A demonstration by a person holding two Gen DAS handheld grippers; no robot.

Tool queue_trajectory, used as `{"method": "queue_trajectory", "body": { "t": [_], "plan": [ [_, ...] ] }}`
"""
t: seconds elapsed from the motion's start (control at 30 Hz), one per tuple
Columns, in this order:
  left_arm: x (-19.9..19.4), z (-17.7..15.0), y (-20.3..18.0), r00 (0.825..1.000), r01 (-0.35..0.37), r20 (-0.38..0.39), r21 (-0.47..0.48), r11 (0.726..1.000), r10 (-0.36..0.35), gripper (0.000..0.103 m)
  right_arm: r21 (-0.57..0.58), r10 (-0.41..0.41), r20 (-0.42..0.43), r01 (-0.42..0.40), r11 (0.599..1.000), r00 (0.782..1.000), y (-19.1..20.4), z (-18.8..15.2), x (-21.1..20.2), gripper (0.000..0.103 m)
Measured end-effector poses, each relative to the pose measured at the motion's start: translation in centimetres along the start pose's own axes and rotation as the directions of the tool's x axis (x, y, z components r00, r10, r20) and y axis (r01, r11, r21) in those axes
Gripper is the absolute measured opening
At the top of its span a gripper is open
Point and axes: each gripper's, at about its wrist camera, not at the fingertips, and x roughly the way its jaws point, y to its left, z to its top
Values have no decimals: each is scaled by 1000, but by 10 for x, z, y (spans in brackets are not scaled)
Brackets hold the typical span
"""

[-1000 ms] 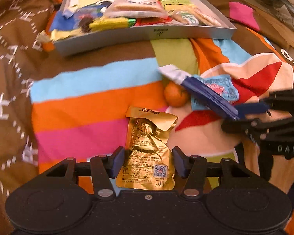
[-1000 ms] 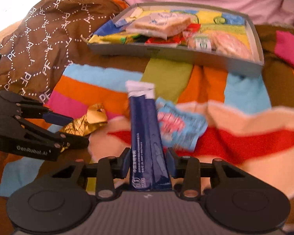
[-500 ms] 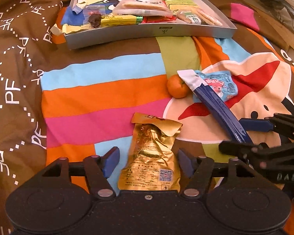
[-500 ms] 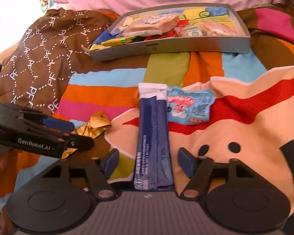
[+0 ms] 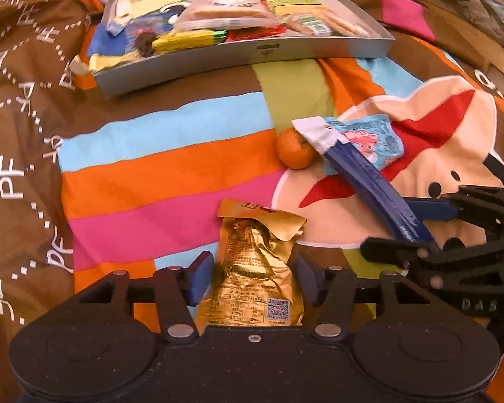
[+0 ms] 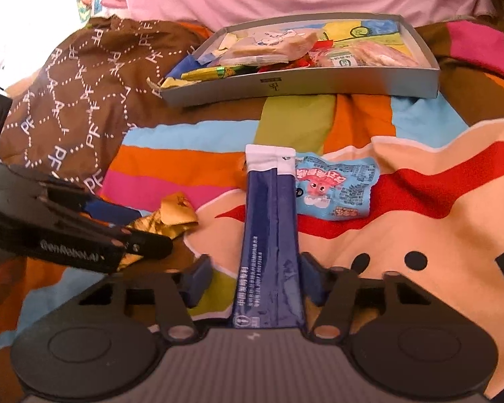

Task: Organize snacks
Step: 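Close the left tool on the gold foil packet while the right tool grasps the blue stick packet, then lift both held packets off the bedspread and carry them toward the grey tray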

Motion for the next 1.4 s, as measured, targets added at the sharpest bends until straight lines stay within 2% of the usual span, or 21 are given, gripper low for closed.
{"method": "queue_trajectory", "body": {
  "t": [0.13, 0.3, 0.47, 0.63, 0.77, 0.87, 1.03, 1.13, 1.3, 1.4],
  "plan": [
    [-2, -1, -2, 1000, -3, 0, -4, 1000, 3, 52, 15, 8, -3, -8, 1000, 1000, 0, 0, 0, 43],
    [-6, -5, -5, 1000, -13, -5, -23, 1000, 13, 49, 24, 14, -7, -14, 1000, 1000, 3, -1, -2, 42],
    [-10, -7, -4, 1000, -16, -10, -38, 999, 16, 48, -4, 1, -13, -1, 1000, 1000, 8, -3, 0, 46],
    [-12, -8, 1, 1000, -8, -21, -91, 996, 6, 47, -12, -13, -6, 13, 1000, 1000, 11, -5, -4, 41],
    [-16, -9, 4, 999, 4, -42, -158, 987, -10, 45, -96, -59, 1, 59, 994, 998, 25, -8, -8, 37],
    [-21, -12, 5, 999, 3, -41, -175, 985, -10, 44, -183, -104, 11, 104, 978, 994, 40, -12, -11, 37],
    [-29, -16, 3, 1000, -7, -19, -154, 988, 4, 41, -290, -180, 47, 186, 939, 983, 57, -18, -16, 36],
    [-29, -19, 1, 1000, -2, -31, -117, 993, -2, 41, -295, -183, 43, 188, 937, 982, 57, -19, -17, 36],
    [-25, -23, 1, 997, 29, -70, -67, 997, -34, 53, -273, -174, 40, 179, 945, 984, 53, -18, -18, 36],
    [-23, -25, 1, 995, 43, -93, -5, 999, -44, 58, -267, -169, 34, 172, 948, 985, 51, -17, -17, 37]
  ]
}}
